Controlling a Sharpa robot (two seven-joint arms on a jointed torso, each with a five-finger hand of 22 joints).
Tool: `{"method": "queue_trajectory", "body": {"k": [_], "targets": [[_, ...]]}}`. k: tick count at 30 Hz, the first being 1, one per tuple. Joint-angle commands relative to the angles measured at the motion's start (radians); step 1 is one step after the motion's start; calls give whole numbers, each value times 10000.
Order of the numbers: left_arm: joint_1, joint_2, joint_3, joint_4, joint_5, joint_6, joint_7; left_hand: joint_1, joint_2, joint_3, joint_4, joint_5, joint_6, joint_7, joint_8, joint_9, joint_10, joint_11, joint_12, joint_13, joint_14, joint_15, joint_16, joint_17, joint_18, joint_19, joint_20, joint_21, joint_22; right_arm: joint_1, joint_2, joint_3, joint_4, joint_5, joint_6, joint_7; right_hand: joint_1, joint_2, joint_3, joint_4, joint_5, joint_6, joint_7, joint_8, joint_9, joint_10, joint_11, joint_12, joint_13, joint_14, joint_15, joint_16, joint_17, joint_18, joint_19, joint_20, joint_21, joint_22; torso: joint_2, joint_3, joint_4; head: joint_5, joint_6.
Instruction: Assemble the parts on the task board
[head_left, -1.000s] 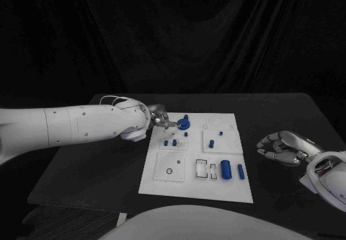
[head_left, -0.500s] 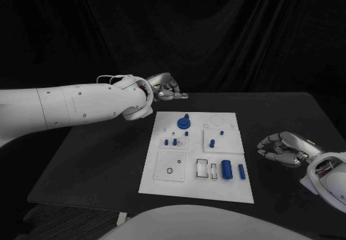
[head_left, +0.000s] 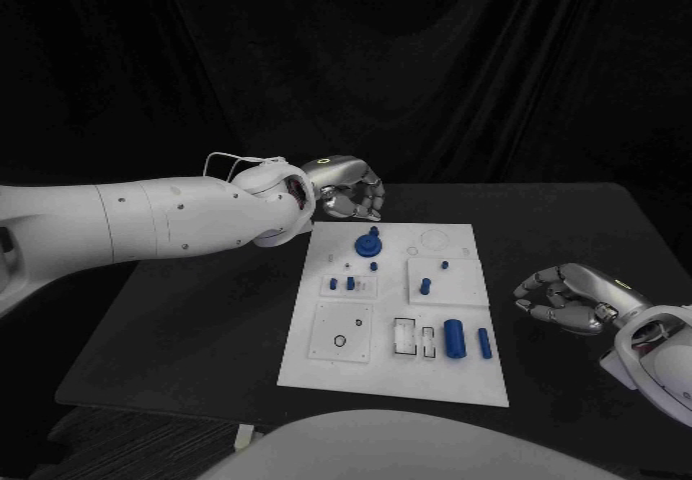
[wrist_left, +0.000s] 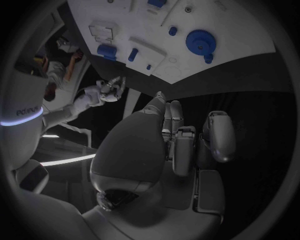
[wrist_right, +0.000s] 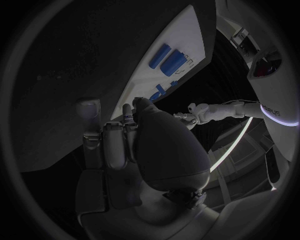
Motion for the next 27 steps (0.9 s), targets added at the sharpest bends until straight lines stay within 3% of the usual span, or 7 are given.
{"method": "queue_trajectory", "body": {"k": [1,2,3,6,15,23,27], "targets": [[-132,117,6,-126,-2502,-180,1764,199,-495,288,368,-47,-542,-19,-1660,-2169,-668,140,-2555,-2075,436,47,-135,1779,-41,229,-146,239,1880,-24,-54,6,84,-12,-523,418,124,-6,54,0,80,90,43,39,-2,11,-48,-308,-1018,493,-53,86,682,120,-5,5,125,917,2,2,1,7,-1],[-172,157,6,-171,-2661,-71,1821,194,-526,292,356,-73,-640,-66,-1633,-2369,-722,134,-2746,-2239,409,36,-167,1726,-34,211,-158,203,1867,-24,-77,6,115,-17,-612,483,119,-12,55,0,94,101,43,45,0,11,-47,-311,-1021,495,-52,88,684,116,4,5,149,923,1,0,0,-10,-1],[-245,219,7,-244,-2872,140,1878,181,-650,292,115,117,-993,-434,-1573,-4076,-500,70,-3978,-3542,73,-93,-681,884,51,88,-241,-210,1723,-24,-116,6,165,-44,-723,554,98,-41,52,3,123,125,45,58,2,28,-42,-290,-1003,513,-51,123,727,105,34,4,222,940,1,1,0,-15,-1],[-375,308,7,-345,-3123,441,1901,14,-756,239,36,-199,-871,-224,-1612,-5186,-581,-11,-4732,-4407,23,-157,-840,564,61,123,-331,-346,1713,-19,-307,7,395,-278,-1078,704,36,-95,32,33,135,155,49,71,1,27,-37,-312,-1023,527,-46,140,748,95,64,5,278,955,4,0,-3,-35,-1],[-553,522,7,-493,-3327,788,1762,-110,-737,240,56,-230,46,-161,-1468,-5834,172,-5,-4693,-4691,37,-178,-795,556,58,150,-367,-434,1728,286,-868,10,1056,-727,-1826,853,-226,-330,-123,272,-1050,157,-30,39,-63,24,-151,-493,-1168,552,-129,123,742,79,171,-45,396,978,1,-2,2,-96,-1],[-671,674,8,-605,-3355,969,1508,-319,-793,112,131,-244,-7,-164,-1555,-6038,222,72,-4700,-4709,-82,-141,-892,358,101,17,-350,-675,1665,488,-993,9,1157,-1121,-1968,776,-438,-611,-530,491,-2766,68,-15,-37,-159,-249,-188,-1088,-1604,284,-147,-605,-47,241,-195,-55,-866,696,2,-6,0,-63,-1],[-738,749,8,-663,-3359,1044,1340,-372,-796,75,144,-245,-50,-164,-1581,-6127,317,97,-4653,-4684,-133,-119,-929,288,122,-55,-333,-800,1631,509,-979,9,1135,-1213,-1935,745,-419,-662,-610,469,-2965,16,-9,-61,-181,-302,-196,-1185,-1669,236,-150,-748,-187,274,-261,-58,-1123,638,2,-4,-2,-64,-1]]}}
